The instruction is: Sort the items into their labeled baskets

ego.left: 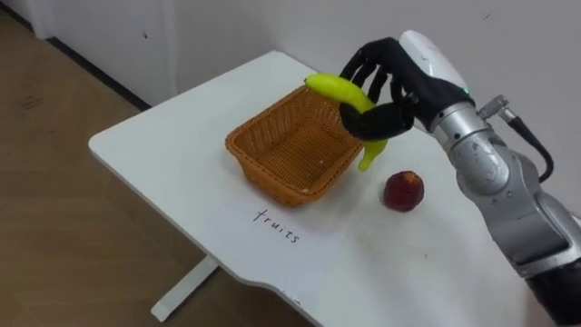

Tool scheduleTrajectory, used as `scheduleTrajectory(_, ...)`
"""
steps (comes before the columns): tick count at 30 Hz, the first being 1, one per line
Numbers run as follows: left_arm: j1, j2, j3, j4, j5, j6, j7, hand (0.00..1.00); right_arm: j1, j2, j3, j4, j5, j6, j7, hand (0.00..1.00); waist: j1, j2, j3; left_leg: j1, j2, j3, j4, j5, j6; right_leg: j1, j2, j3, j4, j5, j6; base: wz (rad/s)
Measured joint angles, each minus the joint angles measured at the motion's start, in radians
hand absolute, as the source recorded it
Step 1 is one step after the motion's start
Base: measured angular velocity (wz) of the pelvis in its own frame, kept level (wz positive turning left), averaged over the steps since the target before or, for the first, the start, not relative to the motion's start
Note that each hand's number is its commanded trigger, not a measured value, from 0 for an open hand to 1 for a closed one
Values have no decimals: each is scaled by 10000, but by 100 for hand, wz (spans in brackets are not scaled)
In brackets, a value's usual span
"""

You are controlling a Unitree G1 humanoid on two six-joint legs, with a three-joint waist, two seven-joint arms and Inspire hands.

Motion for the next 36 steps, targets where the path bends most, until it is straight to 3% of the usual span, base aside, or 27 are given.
scheduleTrajectory(13, 201, -33, -1, 63, -141, 45, 32, 0, 0, 4, 328, 381, 462, -9, -87, 100, 400, -190, 46, 72, -101, -199, 290, -50, 30, 274, -119, -202, 1, -120, 17, 6)
scheduleTrajectory(19, 506, 37, 34, 52, -128, 139, -16, 0, 0, 494, 386, 1585, 490, -9, -372, 100, 628, -194, 52, 122, -166, -245, 416, -94, 61, 338, -146, -145, 4, -195, 56, 2)
scheduleTrajectory(25, 415, 366, 35, -24, -141, 204, -26, 0, -33, 625, 492, 1891, 969, -117, -896, 100, 875, -280, 49, -405, -199, -354, 604, -121, 64, 12, -115, -363, 12, -200, 66, 11)
scheduleTrajectory(28, 288, 484, 31, -45, -24, 177, 73, 0, -409, 629, 1060, 2825, 1272, -112, -1106, 100, 960, -302, 39, -690, -212, -466, 748, -133, 65, -120, -26, -374, 21, -173, 49, 16)
scheduleTrajectory(34, 326, 655, 56, -138, -25, 214, 215, 0, -986, 625, 1117, 3855, 1582, -96, -1597, 100, 1080, -319, 33, -1249, -145, -572, 897, -155, 28, -585, 72, -408, 30, -105, -29, 6)
scheduleTrajectory(36, 322, 678, 57, -269, -26, 211, 285, 0, -989, 609, 1116, 3854, 1617, -96, -1910, 100, 1076, -406, -28, -1538, -142, -605, 954, -151, 18, -804, 75, -419, 107, -103, -33, 5)
